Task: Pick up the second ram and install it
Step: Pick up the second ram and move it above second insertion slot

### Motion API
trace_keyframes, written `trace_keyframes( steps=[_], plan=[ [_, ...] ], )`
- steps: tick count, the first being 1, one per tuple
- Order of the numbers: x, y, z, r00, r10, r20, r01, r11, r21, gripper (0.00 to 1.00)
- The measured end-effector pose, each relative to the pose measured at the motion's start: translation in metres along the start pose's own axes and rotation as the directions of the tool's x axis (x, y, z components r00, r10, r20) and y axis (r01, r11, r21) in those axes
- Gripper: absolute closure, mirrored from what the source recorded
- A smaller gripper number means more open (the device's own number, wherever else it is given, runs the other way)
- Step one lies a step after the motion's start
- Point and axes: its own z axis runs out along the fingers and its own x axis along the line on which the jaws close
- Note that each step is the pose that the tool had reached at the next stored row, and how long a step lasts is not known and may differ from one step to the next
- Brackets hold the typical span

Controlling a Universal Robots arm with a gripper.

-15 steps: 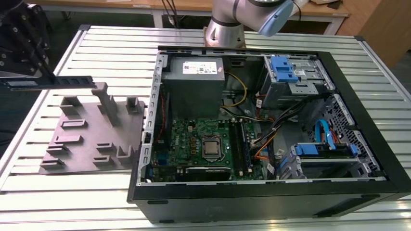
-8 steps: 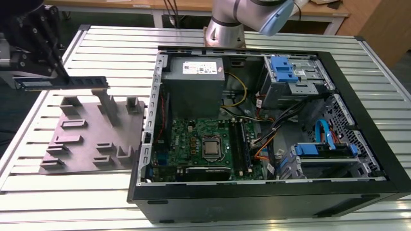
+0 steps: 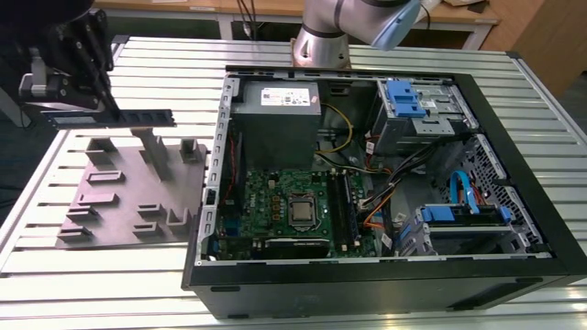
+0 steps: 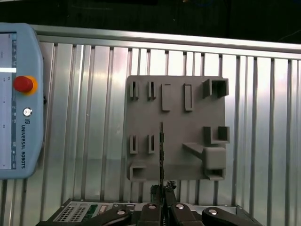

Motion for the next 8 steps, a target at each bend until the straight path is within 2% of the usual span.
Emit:
trace_keyframes(
  steps=[8],
  plan=[
    [0.0006, -0.0192, -0.0005, 1.0000, 0.000, 0.0001, 0.000, 1.0000, -0.0007, 0.86]
  ],
)
